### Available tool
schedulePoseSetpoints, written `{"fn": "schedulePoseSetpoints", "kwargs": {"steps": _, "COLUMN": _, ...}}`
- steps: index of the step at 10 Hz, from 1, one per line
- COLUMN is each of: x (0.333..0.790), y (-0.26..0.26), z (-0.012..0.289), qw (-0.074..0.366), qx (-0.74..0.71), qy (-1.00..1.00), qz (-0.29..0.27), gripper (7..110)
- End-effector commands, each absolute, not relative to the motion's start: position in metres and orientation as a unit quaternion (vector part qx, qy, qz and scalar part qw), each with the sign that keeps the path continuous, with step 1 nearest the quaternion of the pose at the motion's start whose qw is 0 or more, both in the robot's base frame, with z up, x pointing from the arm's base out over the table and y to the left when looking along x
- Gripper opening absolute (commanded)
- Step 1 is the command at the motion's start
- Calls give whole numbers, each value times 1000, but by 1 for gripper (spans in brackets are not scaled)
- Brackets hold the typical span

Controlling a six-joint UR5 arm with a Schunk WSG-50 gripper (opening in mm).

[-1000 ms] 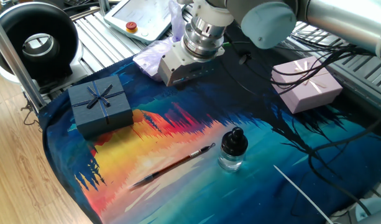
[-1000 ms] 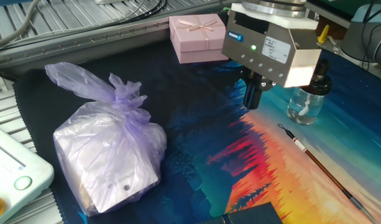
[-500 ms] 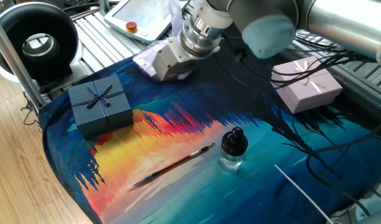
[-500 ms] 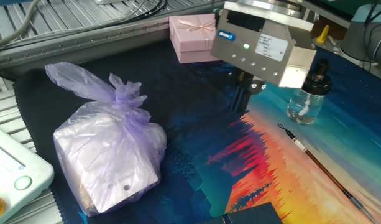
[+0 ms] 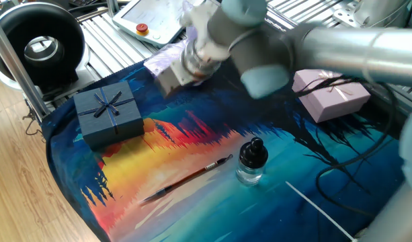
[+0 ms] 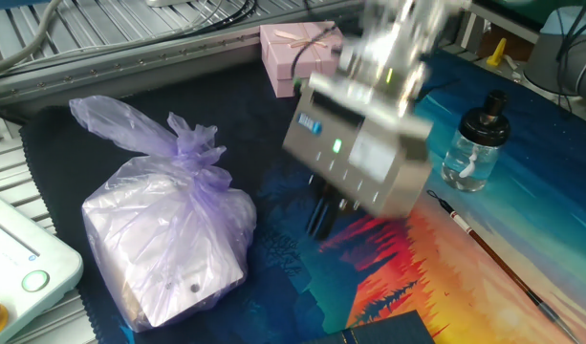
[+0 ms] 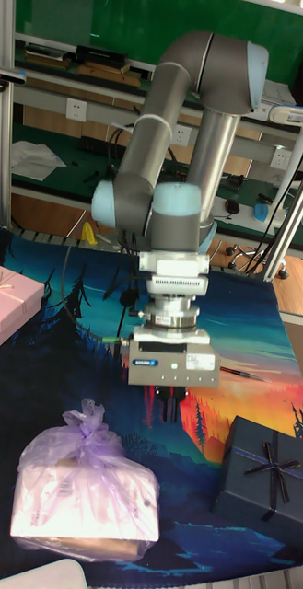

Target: Pick up a bag of things

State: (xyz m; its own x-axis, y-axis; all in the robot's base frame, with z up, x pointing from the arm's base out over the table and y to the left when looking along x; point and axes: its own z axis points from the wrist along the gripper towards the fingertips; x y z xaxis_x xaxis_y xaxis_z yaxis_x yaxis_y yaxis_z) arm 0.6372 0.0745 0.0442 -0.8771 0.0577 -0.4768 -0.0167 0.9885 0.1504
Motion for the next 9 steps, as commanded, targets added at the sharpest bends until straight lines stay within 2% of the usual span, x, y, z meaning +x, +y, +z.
{"fn": "schedulePoseSetpoints", "kwargs": {"steps": 1, "x": 647, "y": 76, "z": 32, "qw": 276, "qx": 9, "qy": 958, "qz": 77, "gripper": 7}}
{"fn": "schedulePoseSetpoints", "kwargs": {"steps": 3, "x": 658, "y": 90, "z": 50, "qw": 319, "qx": -12, "qy": 941, "qz": 113, "gripper": 7}}
{"fn": "schedulePoseSetpoints", "kwargs": {"steps": 7, "x": 671, "y": 61, "z": 68, "qw": 359, "qx": -109, "qy": 924, "qz": 79, "gripper": 7}}
{"fn": "schedulePoseSetpoints", "kwargs": {"steps": 8, "x": 672, "y": 75, "z": 79, "qw": 373, "qx": -155, "qy": 909, "qz": 102, "gripper": 7}}
{"fn": "schedulePoseSetpoints", "kwargs": {"steps": 9, "x": 676, "y": 85, "z": 88, "qw": 390, "qx": -162, "qy": 898, "qz": 124, "gripper": 22}}
